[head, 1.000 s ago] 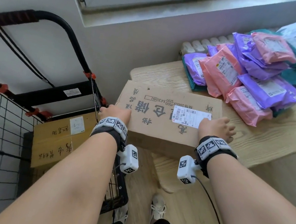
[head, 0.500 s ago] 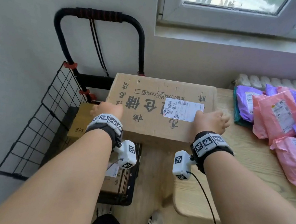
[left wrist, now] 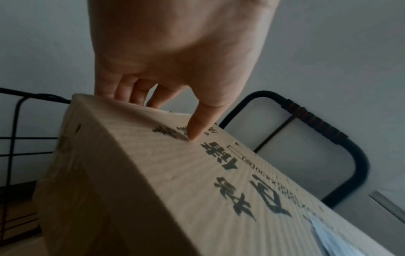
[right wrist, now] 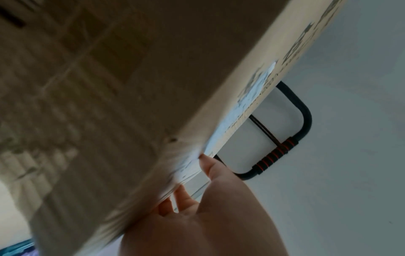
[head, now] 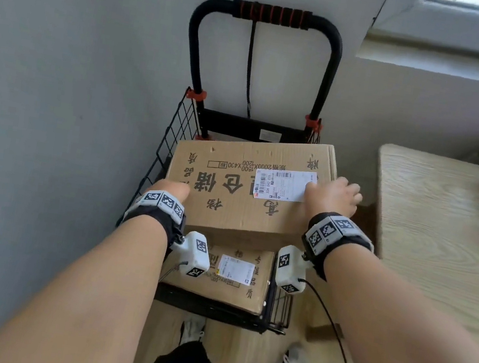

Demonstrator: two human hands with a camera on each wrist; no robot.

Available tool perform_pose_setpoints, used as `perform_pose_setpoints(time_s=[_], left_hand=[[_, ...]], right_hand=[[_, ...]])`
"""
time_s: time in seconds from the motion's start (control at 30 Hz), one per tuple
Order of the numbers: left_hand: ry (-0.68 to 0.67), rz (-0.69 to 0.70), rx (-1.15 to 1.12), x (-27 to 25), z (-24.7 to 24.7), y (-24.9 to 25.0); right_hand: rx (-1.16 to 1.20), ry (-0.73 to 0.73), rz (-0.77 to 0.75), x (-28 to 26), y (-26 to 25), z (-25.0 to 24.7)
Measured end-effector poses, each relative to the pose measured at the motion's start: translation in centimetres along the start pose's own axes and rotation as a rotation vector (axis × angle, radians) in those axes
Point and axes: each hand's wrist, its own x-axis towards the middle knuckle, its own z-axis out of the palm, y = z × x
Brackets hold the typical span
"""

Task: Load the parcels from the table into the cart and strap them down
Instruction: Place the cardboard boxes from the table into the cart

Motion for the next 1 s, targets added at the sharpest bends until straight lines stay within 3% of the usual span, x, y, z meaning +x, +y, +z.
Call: perform_pose_setpoints(time_s=[0.17,0.43,0.77,1.0], left_hand=[[-0.135,0.007,0.073,3.8,-2.1,-2.3],[-0.292,0.077,0.412,7.0,-1.1,-4.1],[-0.333,0.096,0.620,10.3,1.7,-4.3],[-0.361,0.062,0.712,13.4,5.9,-5.6]], right_hand=[[-0.013,-0.010,0.103,-2.8,-2.0,4.7],[-0.125,-0.084,0.179,-4.5,-1.7,8.3],[-0.293,-0.512,0.249,-3.2,2.2,14.4],[-0.325,-0.589,0.310,-1.8,4.6,19.0]])
